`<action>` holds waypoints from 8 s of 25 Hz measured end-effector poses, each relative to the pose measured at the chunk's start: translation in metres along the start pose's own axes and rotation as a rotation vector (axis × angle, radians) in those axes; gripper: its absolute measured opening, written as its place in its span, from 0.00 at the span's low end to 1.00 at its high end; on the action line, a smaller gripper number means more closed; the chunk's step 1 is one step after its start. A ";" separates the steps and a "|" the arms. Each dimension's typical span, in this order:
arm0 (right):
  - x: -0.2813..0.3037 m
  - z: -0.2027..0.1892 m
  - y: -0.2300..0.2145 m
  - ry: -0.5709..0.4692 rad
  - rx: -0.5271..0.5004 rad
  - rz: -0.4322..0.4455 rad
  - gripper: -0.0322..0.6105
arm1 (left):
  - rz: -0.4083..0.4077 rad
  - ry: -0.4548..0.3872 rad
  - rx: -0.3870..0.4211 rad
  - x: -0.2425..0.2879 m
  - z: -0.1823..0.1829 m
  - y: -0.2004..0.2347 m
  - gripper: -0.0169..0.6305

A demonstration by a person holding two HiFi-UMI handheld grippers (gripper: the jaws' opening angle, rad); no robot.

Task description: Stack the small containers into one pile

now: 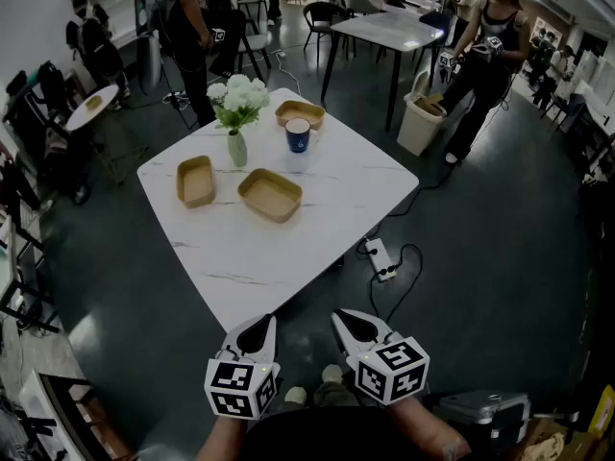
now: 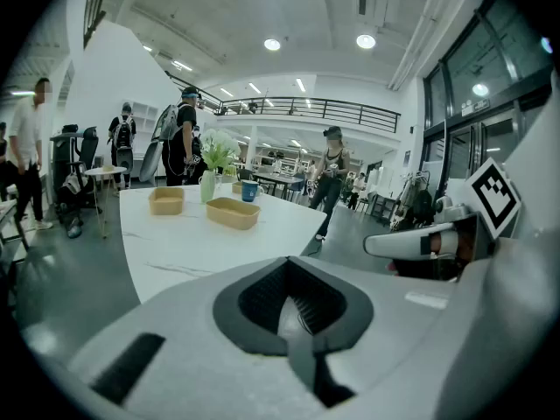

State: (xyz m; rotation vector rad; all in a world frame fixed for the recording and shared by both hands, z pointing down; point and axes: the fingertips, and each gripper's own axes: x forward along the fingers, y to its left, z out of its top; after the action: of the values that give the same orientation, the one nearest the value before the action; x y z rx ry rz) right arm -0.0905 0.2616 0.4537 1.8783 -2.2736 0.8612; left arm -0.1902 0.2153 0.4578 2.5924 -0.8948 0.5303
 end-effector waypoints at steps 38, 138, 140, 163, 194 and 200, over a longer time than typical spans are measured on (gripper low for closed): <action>0.023 0.024 -0.037 0.047 -0.022 0.178 0.05 | 0.084 -0.017 0.026 0.049 0.022 -0.022 0.02; 0.384 0.138 0.033 0.587 -0.216 0.713 0.05 | -0.053 0.657 0.716 0.223 0.090 0.323 0.06; 0.382 0.140 0.033 0.572 -0.225 0.700 0.05 | -0.045 0.638 0.719 0.219 0.095 0.320 0.06; 0.313 0.151 0.012 0.396 -0.235 0.488 0.05 | 0.059 0.503 0.640 0.172 0.114 0.222 0.06; 0.269 0.208 -0.146 0.381 -0.235 0.467 0.05 | 0.209 0.559 0.545 0.284 0.126 0.080 0.06; 0.269 0.207 -0.154 0.399 -0.239 0.490 0.05 | 0.222 0.574 0.555 0.293 0.123 0.076 0.06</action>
State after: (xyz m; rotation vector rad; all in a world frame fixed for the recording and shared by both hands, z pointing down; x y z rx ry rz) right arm 0.0439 -0.0853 0.4430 0.9592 -2.4578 0.8626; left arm 0.0039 -0.0441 0.4983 2.5371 -0.9180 1.6856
